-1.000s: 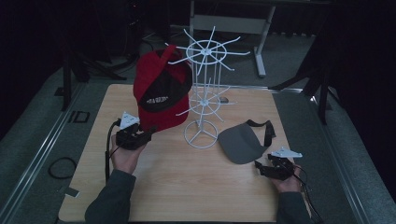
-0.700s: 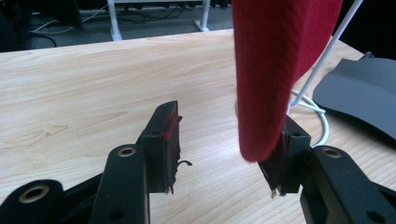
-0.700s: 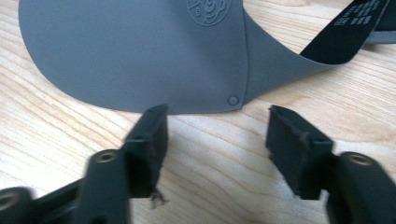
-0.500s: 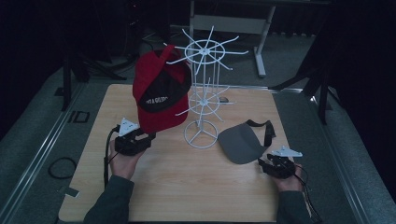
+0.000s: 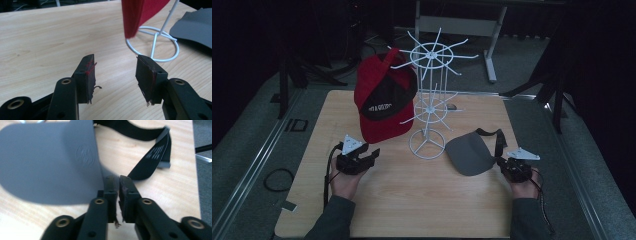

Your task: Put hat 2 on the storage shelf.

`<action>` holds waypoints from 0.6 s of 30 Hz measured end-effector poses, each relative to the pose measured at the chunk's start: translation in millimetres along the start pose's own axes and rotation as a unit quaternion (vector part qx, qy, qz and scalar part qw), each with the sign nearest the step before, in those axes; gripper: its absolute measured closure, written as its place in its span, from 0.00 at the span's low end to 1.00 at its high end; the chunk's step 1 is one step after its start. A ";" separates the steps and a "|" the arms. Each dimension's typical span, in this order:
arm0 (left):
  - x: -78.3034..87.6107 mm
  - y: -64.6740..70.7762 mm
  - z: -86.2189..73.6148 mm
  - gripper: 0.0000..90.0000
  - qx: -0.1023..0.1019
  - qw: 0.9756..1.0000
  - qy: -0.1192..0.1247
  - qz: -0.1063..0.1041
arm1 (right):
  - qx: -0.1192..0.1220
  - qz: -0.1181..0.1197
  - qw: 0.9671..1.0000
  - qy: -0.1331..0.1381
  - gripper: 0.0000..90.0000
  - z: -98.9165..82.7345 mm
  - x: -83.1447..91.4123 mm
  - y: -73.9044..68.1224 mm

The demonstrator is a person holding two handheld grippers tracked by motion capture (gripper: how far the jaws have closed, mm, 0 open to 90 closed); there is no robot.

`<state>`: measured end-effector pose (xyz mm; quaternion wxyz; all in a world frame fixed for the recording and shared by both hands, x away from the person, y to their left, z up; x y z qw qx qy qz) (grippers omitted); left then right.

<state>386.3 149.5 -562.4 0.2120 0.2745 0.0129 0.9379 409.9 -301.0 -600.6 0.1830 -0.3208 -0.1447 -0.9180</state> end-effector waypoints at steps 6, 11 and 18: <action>-2.2 0.7 -6.8 0.56 0.001 1.000 -0.005 0.001 | -0.002 -0.006 1.000 0.008 1.00 18.8 -8.0 7.2; -5.2 2.1 -12.0 0.56 0.000 1.000 -0.009 -0.001 | 0.008 -0.001 1.000 -0.002 1.00 34.0 -22.8 7.3; -6.2 2.5 -15.2 0.56 0.003 1.000 -0.010 -0.005 | 0.035 0.022 0.999 -0.019 1.00 35.6 -27.7 -7.4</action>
Point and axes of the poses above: each handheld gripper's, and its own axes: x roughly backward along the jaws, z roughly out of its top, y roughly to its right, the point moved 10 cm from there along -x, roughly forward along the jaws, and after that the axes turned 4 degrees about x, right-handed, at the moved point
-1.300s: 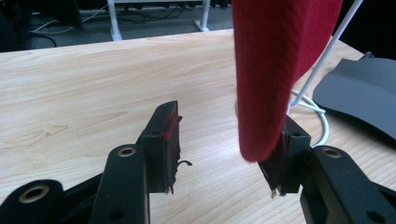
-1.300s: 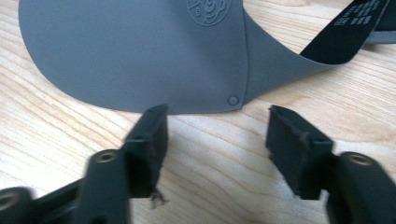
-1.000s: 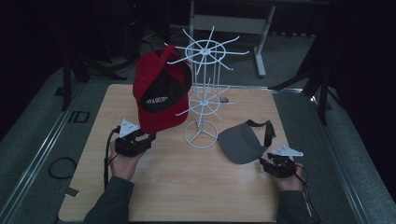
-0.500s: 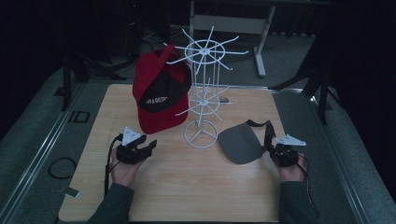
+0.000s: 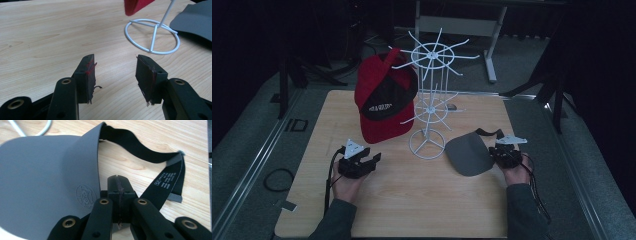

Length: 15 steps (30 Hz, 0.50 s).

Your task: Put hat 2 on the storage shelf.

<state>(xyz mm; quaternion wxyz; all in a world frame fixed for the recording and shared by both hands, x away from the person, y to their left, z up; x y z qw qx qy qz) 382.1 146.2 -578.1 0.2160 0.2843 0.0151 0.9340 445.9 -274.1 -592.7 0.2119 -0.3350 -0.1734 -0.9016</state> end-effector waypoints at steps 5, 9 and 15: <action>-0.7 -0.1 -2.1 0.56 0.002 1.000 -0.001 0.002 | 0.003 0.014 1.000 0.004 0.98 -5.1 6.0 -15.2; -1.1 -0.4 -3.2 0.56 0.004 1.000 -0.002 0.001 | 0.005 0.030 1.000 0.002 0.98 -13.5 7.8 -27.4; -1.9 -1.2 -4.6 0.56 0.004 1.000 -0.003 0.002 | -0.016 0.009 1.000 -0.002 0.94 -19.9 10.4 -10.9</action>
Point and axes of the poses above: each handheld gripper's, and its own axes: x roughly backward along the jaws, z roughly out of its top, y roughly to its right, the point moved 10 cm from there along -x, roughly forward along the jaws, and after that the axes turned 4 degrees about x, right-handed, at the moved point
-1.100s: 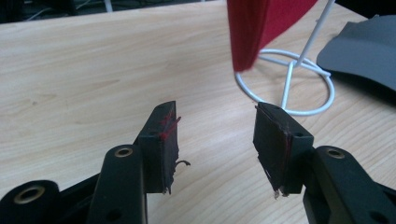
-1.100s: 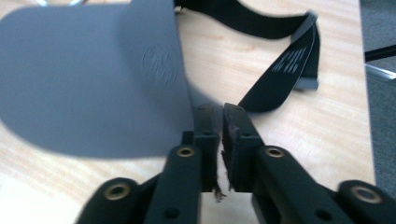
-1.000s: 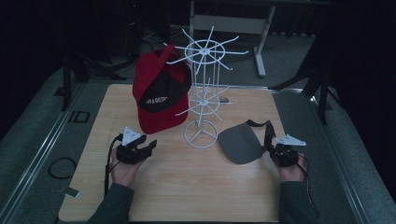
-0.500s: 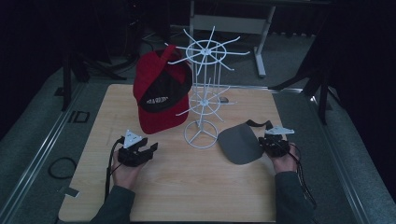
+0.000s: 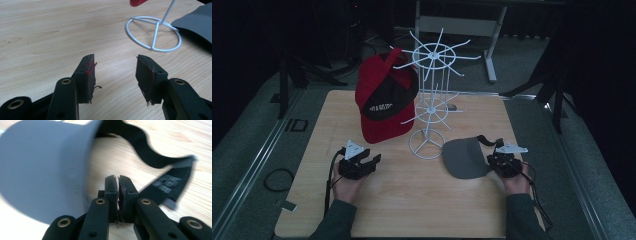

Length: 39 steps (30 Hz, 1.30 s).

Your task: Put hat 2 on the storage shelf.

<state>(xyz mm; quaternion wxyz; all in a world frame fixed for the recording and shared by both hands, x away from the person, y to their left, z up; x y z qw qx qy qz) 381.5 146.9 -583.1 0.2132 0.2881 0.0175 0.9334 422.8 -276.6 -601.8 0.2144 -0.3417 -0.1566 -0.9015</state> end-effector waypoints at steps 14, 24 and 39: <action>-0.7 -2.2 -2.1 0.56 0.004 1.000 -0.003 0.001 | -0.031 -0.050 0.998 -0.033 0.83 5.1 -14.6 56.9; -0.3 -3.8 -2.0 0.56 0.004 1.000 -0.002 0.003 | -0.040 -0.063 0.996 -0.056 0.78 7.7 -31.6 77.4; -1.3 -4.0 -2.3 0.55 0.004 1.000 -0.002 0.004 | -0.059 -0.043 0.993 -0.093 0.73 7.8 -56.3 86.9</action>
Point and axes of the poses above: each handheld gripper's, and its own axes: x roughly backward along the jaws, z roughly out of its top, y roughly to its right, the point moved 10 cm from there along -x, roughly forward along the jaws, and after that the axes turned 4 degrees about x, right-handed, at the moved point
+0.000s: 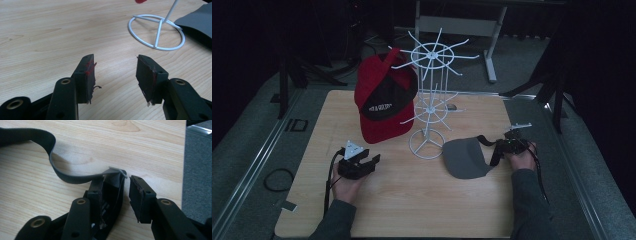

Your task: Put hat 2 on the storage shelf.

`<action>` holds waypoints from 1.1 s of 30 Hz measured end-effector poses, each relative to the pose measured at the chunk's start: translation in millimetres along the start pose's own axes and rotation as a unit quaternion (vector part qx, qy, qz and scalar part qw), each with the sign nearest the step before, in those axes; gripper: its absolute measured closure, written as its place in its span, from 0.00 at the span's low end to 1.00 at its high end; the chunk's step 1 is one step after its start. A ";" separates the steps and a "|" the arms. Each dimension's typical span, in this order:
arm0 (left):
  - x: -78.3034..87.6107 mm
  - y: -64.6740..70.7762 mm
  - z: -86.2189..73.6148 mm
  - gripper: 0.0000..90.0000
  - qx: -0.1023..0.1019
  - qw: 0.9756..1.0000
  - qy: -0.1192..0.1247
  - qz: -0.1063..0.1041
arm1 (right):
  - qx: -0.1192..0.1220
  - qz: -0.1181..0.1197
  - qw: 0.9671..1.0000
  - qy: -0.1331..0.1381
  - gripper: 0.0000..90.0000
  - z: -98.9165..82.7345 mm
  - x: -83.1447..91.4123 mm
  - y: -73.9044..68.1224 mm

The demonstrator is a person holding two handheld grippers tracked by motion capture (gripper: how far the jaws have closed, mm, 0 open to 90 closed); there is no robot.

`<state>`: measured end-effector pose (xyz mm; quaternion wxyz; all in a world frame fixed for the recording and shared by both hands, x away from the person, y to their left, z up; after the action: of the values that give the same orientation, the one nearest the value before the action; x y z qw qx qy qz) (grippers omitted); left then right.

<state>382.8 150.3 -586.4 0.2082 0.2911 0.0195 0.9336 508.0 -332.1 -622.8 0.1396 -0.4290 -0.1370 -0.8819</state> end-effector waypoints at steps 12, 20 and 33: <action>1.0 -1.1 0.9 0.55 0.001 1.000 0.003 0.003 | 0.003 -0.006 1.000 -0.001 0.97 4.6 1.5 -5.5; 0.6 -0.2 0.4 0.55 0.001 1.000 0.002 0.004 | 0.001 -0.025 0.999 0.037 0.98 15.6 18.6 0.3; 1.2 -1.8 0.6 0.55 0.001 1.000 0.003 0.007 | 0.034 -0.031 0.995 0.089 0.98 44.6 49.9 -8.8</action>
<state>382.9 152.3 -585.5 0.2009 0.2882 0.0191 0.9361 507.3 -314.3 -557.8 0.1384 -0.3395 -0.1667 -0.9153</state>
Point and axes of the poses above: each handheld gripper's, and its own axes: x roughly backward along the jaws, z roughly out of its top, y roughly to its right, the point moved 10 cm from there along -x, roughly forward along the jaws, and after that the axes turned 4 degrees about x, right-handed, at the moved point
